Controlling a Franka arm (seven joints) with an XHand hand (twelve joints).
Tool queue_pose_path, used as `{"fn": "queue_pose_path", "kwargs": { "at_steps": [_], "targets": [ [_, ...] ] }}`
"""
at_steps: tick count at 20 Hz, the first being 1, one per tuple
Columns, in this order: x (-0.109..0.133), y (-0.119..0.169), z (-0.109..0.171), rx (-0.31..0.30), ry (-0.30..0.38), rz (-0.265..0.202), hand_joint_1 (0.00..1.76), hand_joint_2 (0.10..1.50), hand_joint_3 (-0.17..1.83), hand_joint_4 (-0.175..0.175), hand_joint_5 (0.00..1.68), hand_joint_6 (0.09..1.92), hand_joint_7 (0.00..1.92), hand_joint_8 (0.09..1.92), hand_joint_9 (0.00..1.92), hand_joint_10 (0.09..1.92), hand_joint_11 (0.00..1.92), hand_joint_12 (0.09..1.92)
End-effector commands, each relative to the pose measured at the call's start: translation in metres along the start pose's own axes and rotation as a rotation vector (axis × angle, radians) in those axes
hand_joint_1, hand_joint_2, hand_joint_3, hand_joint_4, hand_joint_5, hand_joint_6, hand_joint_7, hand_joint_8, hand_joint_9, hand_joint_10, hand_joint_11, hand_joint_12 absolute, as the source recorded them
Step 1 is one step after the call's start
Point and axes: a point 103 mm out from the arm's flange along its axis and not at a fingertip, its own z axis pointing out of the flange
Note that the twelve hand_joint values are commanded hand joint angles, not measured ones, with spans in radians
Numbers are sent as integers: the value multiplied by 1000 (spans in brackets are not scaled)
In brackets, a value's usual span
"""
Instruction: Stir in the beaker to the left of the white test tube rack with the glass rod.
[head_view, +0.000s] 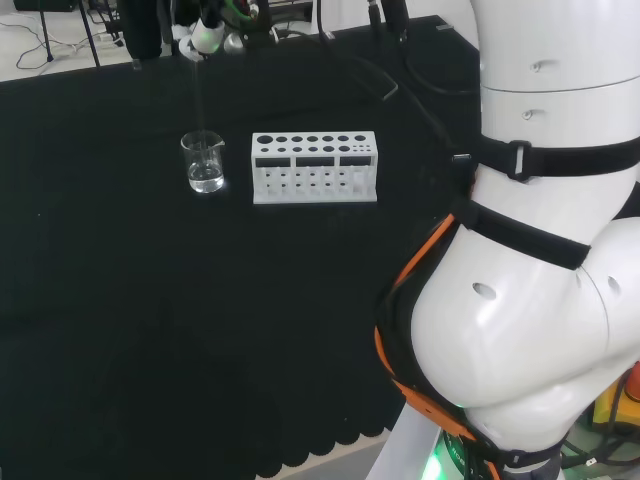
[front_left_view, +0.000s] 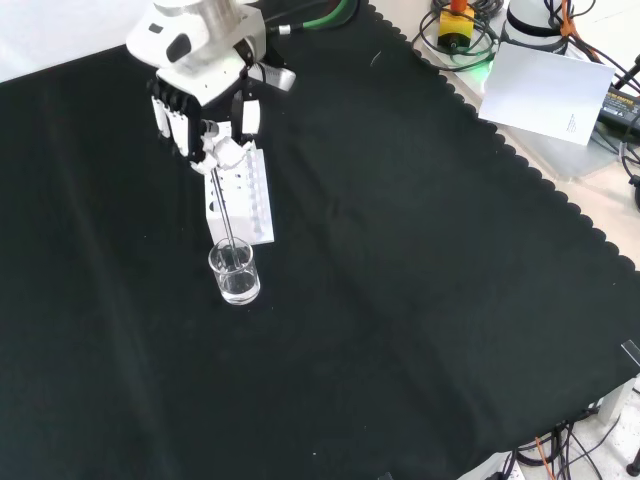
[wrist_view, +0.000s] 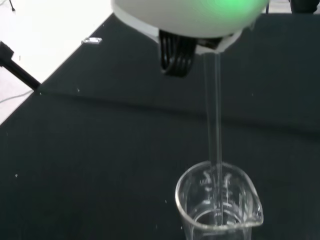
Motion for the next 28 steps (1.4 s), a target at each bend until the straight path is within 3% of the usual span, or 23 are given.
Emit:
{"fn": "queue_pose_path", "kwargs": {
  "at_steps": [1, 10, 17, 21, 28],
  "targets": [
    [-6, 1, 25, 36, 6, 4, 1318, 616, 803, -175, 1128, 726, 1291, 978, 1655, 902, 1274, 946],
    [-15, -2, 30, 45, 37, 17, 1318, 619, 799, -175, 1127, 726, 1289, 979, 1654, 903, 1273, 947],
    [19, -4, 41, 93, -4, -28, 1318, 620, 797, -175, 1126, 726, 1289, 979, 1652, 905, 1271, 948],
    [27, 6, 45, 74, 15, -21, 1318, 621, 796, -175, 1126, 726, 1288, 980, 1652, 906, 1270, 949],
    [8, 26, 32, 48, 17, -5, 1318, 622, 794, -175, 1126, 725, 1287, 981, 1651, 907, 1269, 950]
  ]
}}
